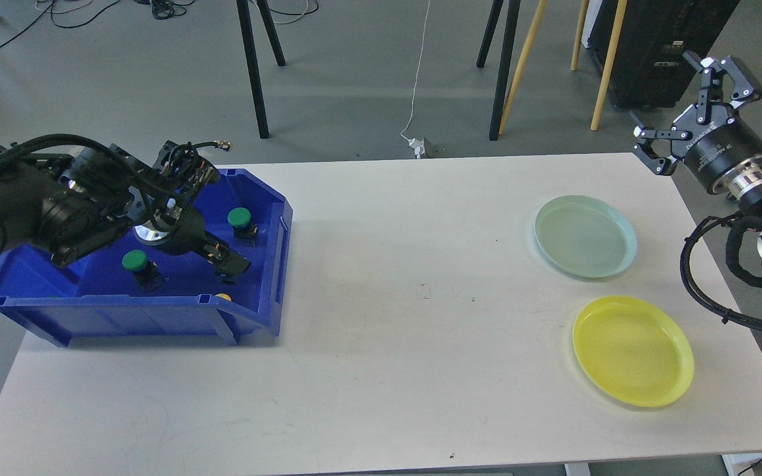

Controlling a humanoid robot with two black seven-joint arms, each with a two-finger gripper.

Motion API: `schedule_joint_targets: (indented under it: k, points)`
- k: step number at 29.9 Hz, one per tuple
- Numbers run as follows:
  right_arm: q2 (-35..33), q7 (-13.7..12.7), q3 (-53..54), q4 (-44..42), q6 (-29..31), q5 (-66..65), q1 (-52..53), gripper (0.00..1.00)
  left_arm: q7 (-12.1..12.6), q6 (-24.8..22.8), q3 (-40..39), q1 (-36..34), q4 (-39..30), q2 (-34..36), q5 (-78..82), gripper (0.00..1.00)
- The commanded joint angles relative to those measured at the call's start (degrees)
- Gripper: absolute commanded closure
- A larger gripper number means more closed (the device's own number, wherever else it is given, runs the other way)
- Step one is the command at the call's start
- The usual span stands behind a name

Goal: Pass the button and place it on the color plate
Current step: 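Close the left gripper on the yellow-capped button in the bin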

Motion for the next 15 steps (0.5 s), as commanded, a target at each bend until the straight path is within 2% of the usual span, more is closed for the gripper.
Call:
schedule_joint_targets:
  k: [1, 6, 10, 15]
  points:
    - [-0.03, 0.01, -0.1, 0.72, 0.0, 0.0, -0.49, 0.0, -0.01, 0.88, 0.02, 0.92, 1.97, -1.15, 0.03, 0.1]
    - [-0.03, 0.1, -0.01, 1.77, 0.0, 0.0, -1.46, 0.0, -0.01, 0.79, 0.1, 1.18, 2.42, -1.16, 0.03, 0.16]
    - [0.06, 0.1, -0.01, 1.77, 0.0, 0.0, -1.46, 0.0, -0.01, 0.88, 0.1, 1.44, 2.42, -1.15, 0.12, 0.32]
    - [0.14, 0.1, -0.01, 1.77, 0.0, 0.0, -1.46, 0.0, -0.01, 0.97, 0.19, 1.53, 2.42, -1.15, 0.12, 0.42]
